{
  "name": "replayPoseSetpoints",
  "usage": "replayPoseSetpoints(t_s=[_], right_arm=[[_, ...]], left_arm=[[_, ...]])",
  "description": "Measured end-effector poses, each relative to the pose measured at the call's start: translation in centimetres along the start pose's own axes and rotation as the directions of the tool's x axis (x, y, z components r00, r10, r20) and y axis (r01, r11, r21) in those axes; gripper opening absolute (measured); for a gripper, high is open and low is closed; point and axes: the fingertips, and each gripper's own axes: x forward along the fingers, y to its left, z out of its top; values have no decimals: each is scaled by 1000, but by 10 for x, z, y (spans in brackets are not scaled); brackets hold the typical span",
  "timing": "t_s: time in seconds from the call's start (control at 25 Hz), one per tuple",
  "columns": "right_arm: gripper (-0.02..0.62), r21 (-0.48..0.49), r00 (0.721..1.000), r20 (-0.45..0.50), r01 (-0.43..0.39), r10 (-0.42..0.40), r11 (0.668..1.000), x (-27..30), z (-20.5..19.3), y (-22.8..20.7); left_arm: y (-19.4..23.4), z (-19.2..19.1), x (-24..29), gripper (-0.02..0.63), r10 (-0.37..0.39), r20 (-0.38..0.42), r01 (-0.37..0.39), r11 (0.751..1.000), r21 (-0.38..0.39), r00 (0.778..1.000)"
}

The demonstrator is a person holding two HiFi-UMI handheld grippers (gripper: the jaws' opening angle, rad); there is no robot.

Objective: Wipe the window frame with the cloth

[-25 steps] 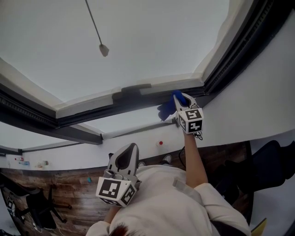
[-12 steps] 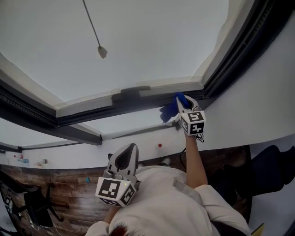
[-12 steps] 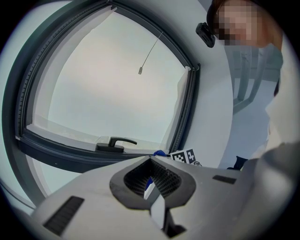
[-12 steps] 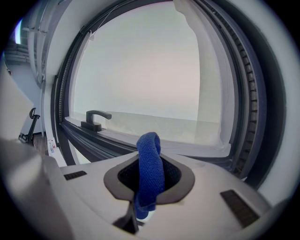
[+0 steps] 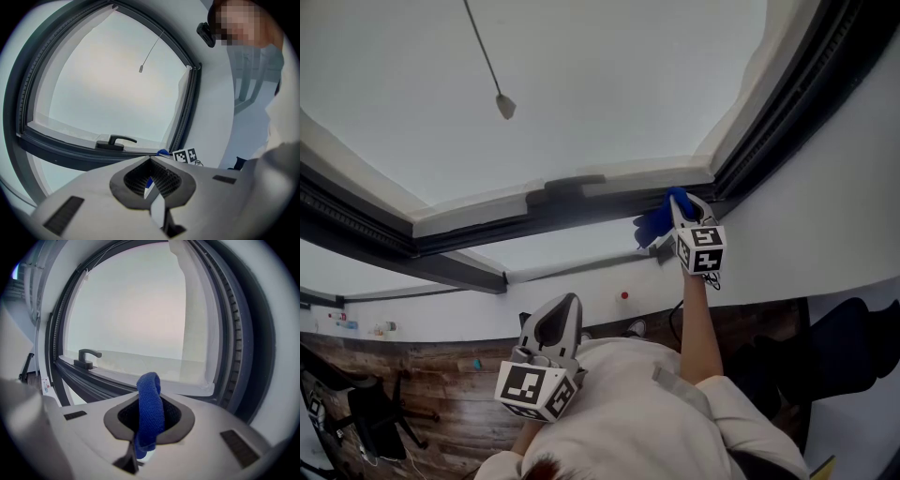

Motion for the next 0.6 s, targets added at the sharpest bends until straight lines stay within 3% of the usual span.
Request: replayPoseSetpoints(t_s=[0.6], right_arm=[[51, 34, 997, -6, 72, -72, 997, -6, -5, -34]], left_arm=[[3, 0, 1, 6, 16, 1, -16, 1000, -5, 1000]])
